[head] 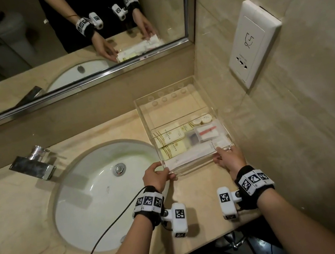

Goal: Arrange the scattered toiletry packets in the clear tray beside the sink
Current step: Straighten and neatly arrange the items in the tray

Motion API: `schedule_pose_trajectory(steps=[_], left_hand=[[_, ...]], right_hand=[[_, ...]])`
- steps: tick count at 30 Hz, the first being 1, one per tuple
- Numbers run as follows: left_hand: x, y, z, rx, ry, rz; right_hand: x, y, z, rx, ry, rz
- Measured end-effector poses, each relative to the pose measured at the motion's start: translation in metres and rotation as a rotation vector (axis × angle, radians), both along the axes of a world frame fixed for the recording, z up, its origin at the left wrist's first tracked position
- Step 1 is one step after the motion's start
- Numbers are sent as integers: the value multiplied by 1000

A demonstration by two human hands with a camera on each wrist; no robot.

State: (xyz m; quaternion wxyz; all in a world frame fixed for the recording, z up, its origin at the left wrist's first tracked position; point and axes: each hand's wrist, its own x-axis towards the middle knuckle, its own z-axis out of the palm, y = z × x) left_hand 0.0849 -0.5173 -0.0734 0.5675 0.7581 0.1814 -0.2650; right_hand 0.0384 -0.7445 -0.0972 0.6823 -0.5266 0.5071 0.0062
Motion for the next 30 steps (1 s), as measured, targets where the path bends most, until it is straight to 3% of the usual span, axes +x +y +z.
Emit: schedule_pose_trajectory(steps=[5, 14, 19, 22, 26, 30], left_hand=[[16, -5, 5, -61, 55, 56], [42, -20, 18, -296, 58, 311], [35, -22, 9, -351, 116, 351], [30, -21, 9, -408, 224, 361], [35, -22, 12, -499, 212, 449], [37, -25, 13, -495, 221, 467]], right_hand=[[20, -7, 1, 20, 22, 37], [58, -9, 16, 109, -54, 92], [54, -8, 19, 187, -79, 66], [45, -5, 18, 80, -38, 92], [40, -3, 19, 32, -60, 64], [46, -1, 26, 117, -100, -4]])
